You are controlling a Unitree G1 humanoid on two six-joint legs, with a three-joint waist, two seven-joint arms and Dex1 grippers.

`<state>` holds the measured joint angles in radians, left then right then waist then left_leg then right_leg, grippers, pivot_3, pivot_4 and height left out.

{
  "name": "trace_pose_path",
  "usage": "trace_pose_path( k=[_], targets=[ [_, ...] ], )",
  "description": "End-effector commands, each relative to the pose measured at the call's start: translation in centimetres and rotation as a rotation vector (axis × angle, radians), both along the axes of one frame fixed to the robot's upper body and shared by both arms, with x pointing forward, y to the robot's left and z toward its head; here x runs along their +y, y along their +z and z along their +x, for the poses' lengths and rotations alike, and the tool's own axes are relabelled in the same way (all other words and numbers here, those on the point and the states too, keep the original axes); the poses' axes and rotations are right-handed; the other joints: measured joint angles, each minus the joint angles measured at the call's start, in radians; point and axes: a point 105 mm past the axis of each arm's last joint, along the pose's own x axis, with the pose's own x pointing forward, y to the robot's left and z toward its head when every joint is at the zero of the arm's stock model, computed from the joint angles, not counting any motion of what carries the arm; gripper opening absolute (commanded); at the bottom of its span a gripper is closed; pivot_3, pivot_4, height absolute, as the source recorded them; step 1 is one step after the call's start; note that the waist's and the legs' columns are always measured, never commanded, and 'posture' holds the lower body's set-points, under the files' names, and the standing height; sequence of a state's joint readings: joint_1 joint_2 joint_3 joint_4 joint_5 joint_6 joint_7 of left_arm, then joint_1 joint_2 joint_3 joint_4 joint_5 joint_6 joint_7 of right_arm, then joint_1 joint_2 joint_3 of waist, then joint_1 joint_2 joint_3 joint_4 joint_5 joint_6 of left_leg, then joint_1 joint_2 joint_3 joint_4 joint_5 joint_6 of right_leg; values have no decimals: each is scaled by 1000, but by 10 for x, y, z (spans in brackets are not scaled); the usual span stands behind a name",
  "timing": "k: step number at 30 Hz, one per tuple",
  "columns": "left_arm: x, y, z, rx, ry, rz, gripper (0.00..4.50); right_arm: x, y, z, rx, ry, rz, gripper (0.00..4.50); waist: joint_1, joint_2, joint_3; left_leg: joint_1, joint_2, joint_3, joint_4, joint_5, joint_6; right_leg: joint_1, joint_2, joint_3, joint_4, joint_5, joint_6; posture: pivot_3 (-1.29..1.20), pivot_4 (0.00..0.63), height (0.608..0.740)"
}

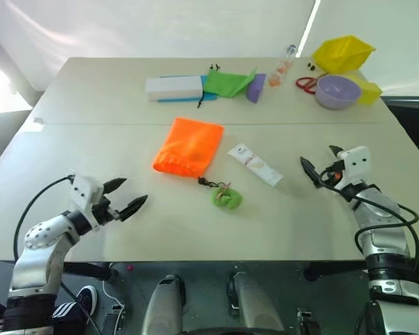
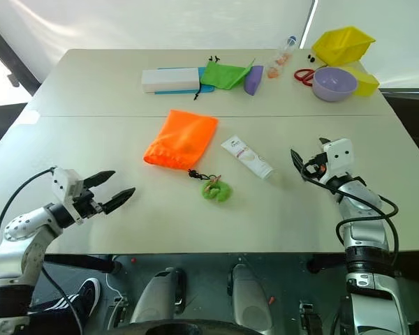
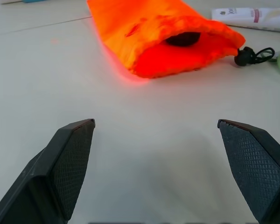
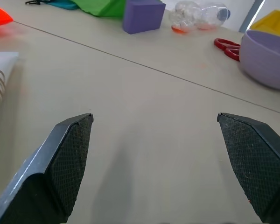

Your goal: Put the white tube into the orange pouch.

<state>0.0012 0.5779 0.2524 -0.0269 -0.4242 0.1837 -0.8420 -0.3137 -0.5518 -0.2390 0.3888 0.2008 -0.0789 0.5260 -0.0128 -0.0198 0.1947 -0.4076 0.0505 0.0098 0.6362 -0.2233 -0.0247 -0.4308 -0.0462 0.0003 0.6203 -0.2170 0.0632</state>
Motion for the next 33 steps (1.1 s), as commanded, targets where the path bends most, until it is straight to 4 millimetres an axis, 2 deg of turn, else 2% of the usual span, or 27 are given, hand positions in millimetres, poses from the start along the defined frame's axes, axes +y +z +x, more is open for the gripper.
trace_pose_path(
  k=[1, 6, 15, 19, 22, 24, 27, 30, 33],
  targets=[
    [0, 19, 1, -101, 10, 21, 4500, -7, 15, 1, -57, -15, -10, 4452, 0, 0, 0, 0, 0, 0, 0, 0, 0, 0, 0, 0, 0, 0, 0, 0, 150, 740],
    [4, 16, 4, -88, 14, 74, 4500, -3, 13, 2, -49, 5, -18, 4452, -3, 0, 0, 0, 0, 0, 0, 0, 0, 0, 0, 0, 0, 0, 0, 0, 150, 740],
    [0, 24, 9, -136, -20, 50, 4500, 1, 11, -1, -44, 36, -11, 4452, -2, 0, 0, 0, 0, 0, 0, 0, 0, 0, 0, 0, 0, 0, 0, 0, 150, 740],
    [-5, 27, 11, -175, -56, 94, 4500, 5, 15, -2, -58, 54, -9, 4452, -1, 0, 0, 0, 0, 0, -1, 0, 0, 0, 0, 0, 0, 0, 0, 0, 150, 740],
    [-6, 30, 15, -199, -61, 119, 4500, 15, 24, -8, -88, 124, 21, 4452, 0, 0, 0, 0, 0, 0, -1, 0, 0, 0, 0, 0, 0, 0, 0, 0, 150, 740],
    [-4, 39, 29, -264, -20, 170, 4500, 40, 34, -22, -106, 294, 81, 4452, 2, 0, 0, 0, 0, 0, -1, 0, 0, 0, 0, 0, 0, 0, 0, 0, 150, 740],
    [-5, 44, 44, -330, 9, 244, 4500, 76, 33, -46, -66, 526, 34, 4452, 4, 0, 0, 0, 0, -1, -1, 0, 0, 0, 1, 0, 0, 0, 0, 0, 150, 740],
    [-14, 43, 63, -372, 38, 292, 4500, 111, 29, -64, -48, 683, -59, 4452, 3, 0, 0, 0, 0, 0, 0, 0, 0, 1, 0, 0, 0, 0, 0, 0, 150, 740],
    [-26, 40, 73, -379, 24, 280, 4500, 132, 31, -72, -48, 751, -50, 4452, 0, 0, 0, 0, 0, 1, 1, 0, 0, 1, 0, 0, 0, 0, 1, 0, 150, 740]
  ],
)
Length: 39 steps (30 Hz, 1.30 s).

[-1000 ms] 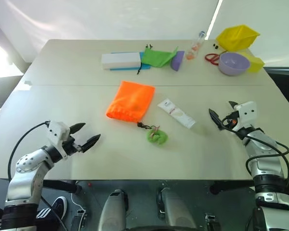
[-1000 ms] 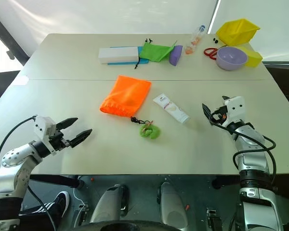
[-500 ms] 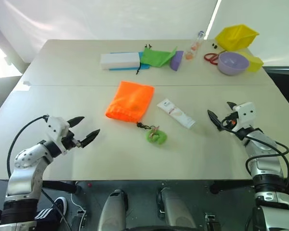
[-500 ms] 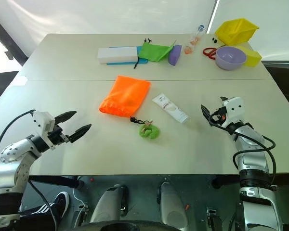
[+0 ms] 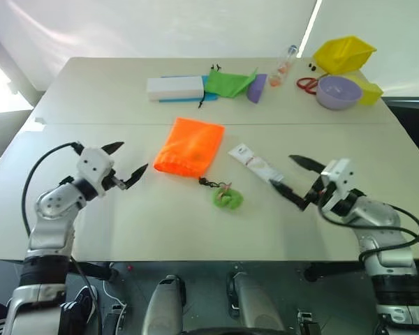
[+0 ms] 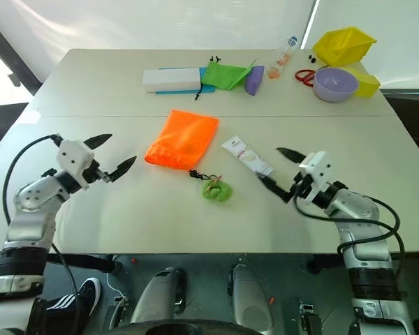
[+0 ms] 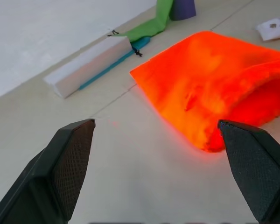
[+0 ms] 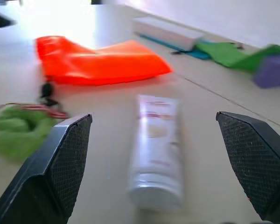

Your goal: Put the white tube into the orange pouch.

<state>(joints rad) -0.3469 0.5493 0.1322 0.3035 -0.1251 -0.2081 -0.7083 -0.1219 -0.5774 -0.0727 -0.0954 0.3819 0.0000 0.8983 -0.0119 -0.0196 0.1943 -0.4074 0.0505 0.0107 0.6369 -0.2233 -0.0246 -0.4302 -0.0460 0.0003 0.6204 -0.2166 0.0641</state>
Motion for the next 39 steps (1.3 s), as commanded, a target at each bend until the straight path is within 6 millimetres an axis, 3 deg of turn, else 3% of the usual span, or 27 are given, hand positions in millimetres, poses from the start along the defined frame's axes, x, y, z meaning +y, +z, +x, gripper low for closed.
trace_pose_path(
  k=[1, 4, 10, 18, 21, 28, 32, 39],
  targets=[
    [-16, -1, 7, -31, -32, 29, 4500, 25, 12, -10, -51, 84, -24, 4452, -1, 0, 0, 0, 0, 0, 0, 0, 0, 0, 0, 0, 0, 0, 0, 0, 150, 740],
    [-24, -13, 9, -21, -69, 114, 4500, 36, 12, -10, -51, 82, -20, 4452, 1, 0, 0, 0, 0, 0, 0, 0, 0, 0, 0, 0, 0, 0, 0, 0, 150, 740],
    [-27, -10, 13, -25, -92, 69, 4500, 27, 12, -6, -55, 34, -36, 4452, 2, 0, 0, 0, 0, 0, 0, 0, 0, 0, 0, 0, 0, 0, 0, 0, 150, 740],
    [-32, -16, 25, -33, -60, 134, 4500, 27, 13, -1, -77, 2, -36, 4452, 3, 0, 0, 0, 0, 0, 0, 0, 0, 0, 0, 0, 0, 0, 0, 0, 150, 740],
    [-42, -23, 27, 8, -90, 133, 3747, 27, 14, 1, -83, -3, -41, 4500, 3, 0, 0, 0, 0, 0, 0, 0, 0, 0, 0, 0, 0, 1, 1, 0, 150, 740],
    [-50, -30, 29, 61, -101, 112, 170, 20, 16, 5, -99, -46, -62, 4500, 2, 0, 0, 0, 0, 0, 0, 0, 0, 0, 0, 0, 0, 1, 1, 0, 150, 740],
    [-46, -34, 20, 134, -134, 73, 50, 18, 16, 6, -103, -61, -64, 4500, 0, 0, 0, 0, 0, 1, 0, 0, 0, 0, 0, 0, 0, 1, 1, 0, 150, 740],
    [-43, -35, -14, 251, -224, 139, 50, 17, 15, 8, -115, -68, -75, 4500, -2, 0, 0, 0, 1, 1, -2, 0, 0, -1, 0, 0, 0, 0, 1, 0, 150, 740]
  ],
)
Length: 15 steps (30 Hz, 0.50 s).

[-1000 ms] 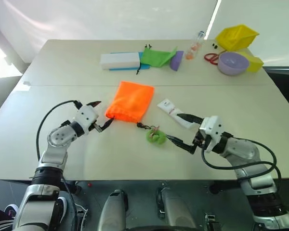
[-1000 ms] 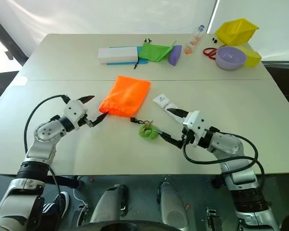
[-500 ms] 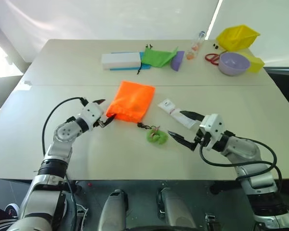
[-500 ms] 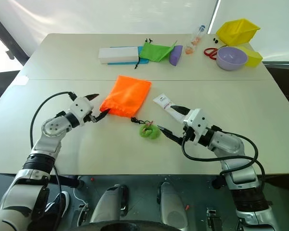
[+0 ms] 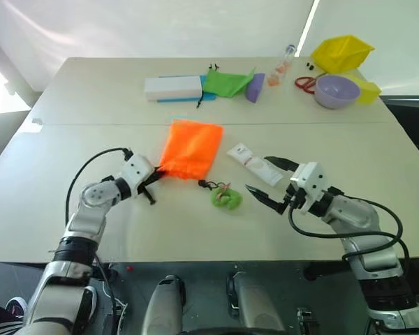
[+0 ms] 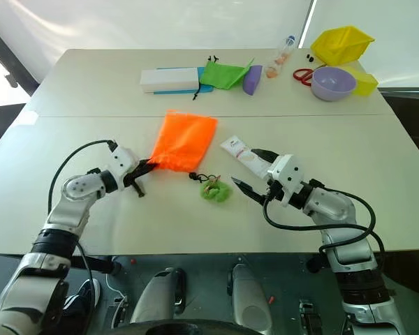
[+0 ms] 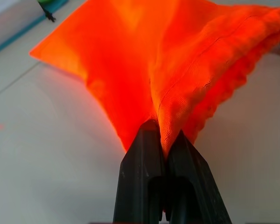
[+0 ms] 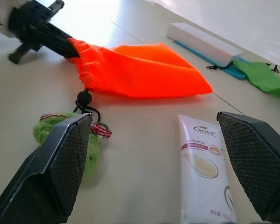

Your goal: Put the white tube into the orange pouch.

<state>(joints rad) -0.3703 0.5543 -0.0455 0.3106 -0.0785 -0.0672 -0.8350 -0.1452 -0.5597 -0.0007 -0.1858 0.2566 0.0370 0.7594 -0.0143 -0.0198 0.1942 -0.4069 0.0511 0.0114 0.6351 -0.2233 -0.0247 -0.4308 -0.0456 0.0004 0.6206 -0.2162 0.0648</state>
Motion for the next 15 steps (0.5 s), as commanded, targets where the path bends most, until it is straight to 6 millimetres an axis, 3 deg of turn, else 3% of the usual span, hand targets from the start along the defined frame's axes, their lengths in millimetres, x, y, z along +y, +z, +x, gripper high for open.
trace_pose_path(
  k=[1, 12, 15],
  targets=[
    [-3, 12, -12, -10, -43, 30, 50, -3, 9, 2, -49, -11, 6, 4500, 1, 0, 0, 0, 0, 0, 0, 0, 0, 0, 0, 0, 0, 0, 0, 0, 150, 740],
    [-38, 21, -51, 42, -125, -75, 50, -12, -2, 16, 3, -75, -39, 4500, 2, 0, 0, 0, 0, 0, 1, 0, 0, 0, -1, 0, 0, 0, 0, 0, 150, 740],
    [-30, 21, -48, 45, -95, -81, 50, -14, 0, 18, 1, -83, -39, 4500, 0, 0, 0, 0, 0, 0, 1, 0, 0, 0, -1, 0, 0, 0, 0, 0, 150, 740]
  ],
)
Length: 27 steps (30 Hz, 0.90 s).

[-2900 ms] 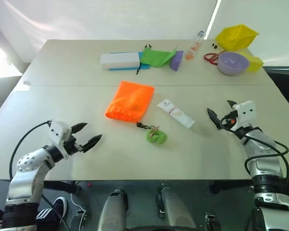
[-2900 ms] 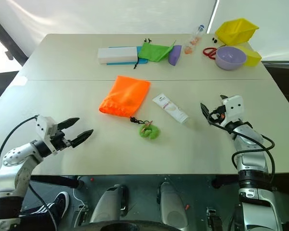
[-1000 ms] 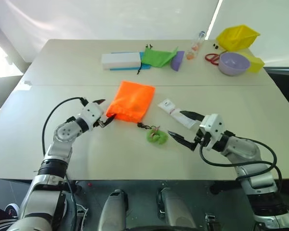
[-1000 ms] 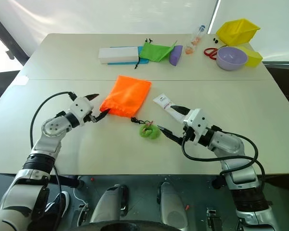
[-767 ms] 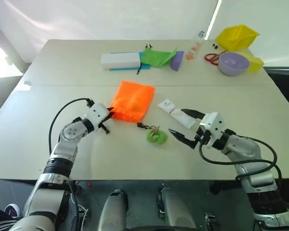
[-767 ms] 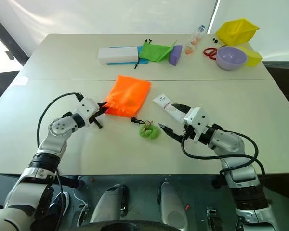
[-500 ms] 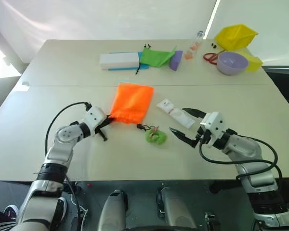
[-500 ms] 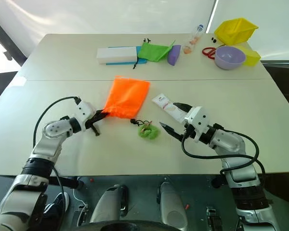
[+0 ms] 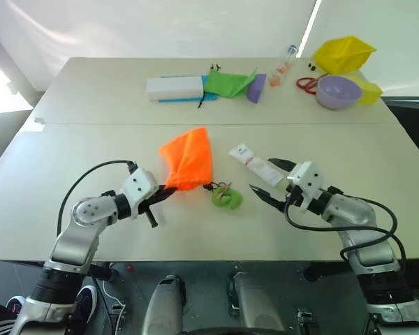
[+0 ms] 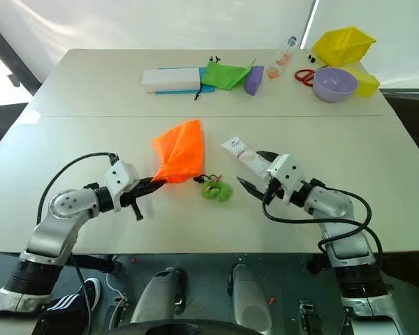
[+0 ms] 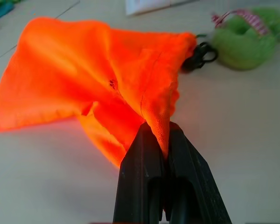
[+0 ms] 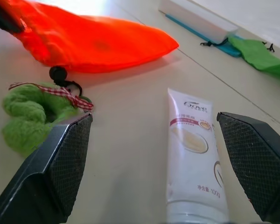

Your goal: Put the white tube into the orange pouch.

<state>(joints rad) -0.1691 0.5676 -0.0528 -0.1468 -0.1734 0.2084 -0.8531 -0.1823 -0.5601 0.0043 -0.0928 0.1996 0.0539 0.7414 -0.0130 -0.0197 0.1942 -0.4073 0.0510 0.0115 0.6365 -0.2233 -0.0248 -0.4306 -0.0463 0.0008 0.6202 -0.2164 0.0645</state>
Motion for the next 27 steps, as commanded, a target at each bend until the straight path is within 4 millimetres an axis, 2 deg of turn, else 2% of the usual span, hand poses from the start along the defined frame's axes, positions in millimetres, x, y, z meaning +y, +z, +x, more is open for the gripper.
trace_pose_path(
  k=[1, 4, 7, 12, 16, 21, 27],
  targets=[
    [6, 11, 2, -27, 19, -23, 50, -3, 14, 3, -47, -9, 8, 4500, -1, 0, 0, 0, 0, 0, 0, 0, 0, 0, 0, 0, 0, 0, 0, 0, 150, 740],
    [23, 16, 14, -102, 72, 38, 50, -9, 9, 8, 4, -57, 12, 4500, 1, 0, 0, 0, 0, -1, 0, 0, 0, 0, 1, 0, 0, -1, 2, 0, 150, 740],
    [28, 20, 19, -176, 58, 108, 50, -15, 3, 14, 70, -123, 22, 4500, 1, 0, 0, 0, 0, -1, 0, 0, 0, 0, 1, 0, 0, -2, 3, 0, 150, 740],
    [20, 24, 17, -269, -16, 145, 50, -27, 2, 25, 123, -244, 27, 4500, 1, 0, 0, -1, 0, 1, 0, 0, 0, 0, -1, 0, -1, 0, 0, 0, 150, 740],
    [14, 24, 16, -284, -37, 144, 50, -32, -2, 26, 181, -284, 55, 4500, 2, 0, 0, -1, 0, 1, -1, 0, 0, -1, 0, 0, -1, 0, 0, 0, 150, 740],
    [11, 20, 14, -276, -45, 142, 50, -31, -12, 21, 296, -292, 102, 4500, 2, 0, 0, -1, 0, 1, -1, 0, 0, -1, 0, 0, -1, 0, 0, 0, 150, 740],
    [16, 13, 12, -263, -23, 134, 50, -29, -15, 21, 344, -285, 122, 4500, -1, 0, 0, -1, 0, 1, -1, 0, 0, -1, 0, 1, -1, 0, 0, 0, 150, 740]
  ],
)
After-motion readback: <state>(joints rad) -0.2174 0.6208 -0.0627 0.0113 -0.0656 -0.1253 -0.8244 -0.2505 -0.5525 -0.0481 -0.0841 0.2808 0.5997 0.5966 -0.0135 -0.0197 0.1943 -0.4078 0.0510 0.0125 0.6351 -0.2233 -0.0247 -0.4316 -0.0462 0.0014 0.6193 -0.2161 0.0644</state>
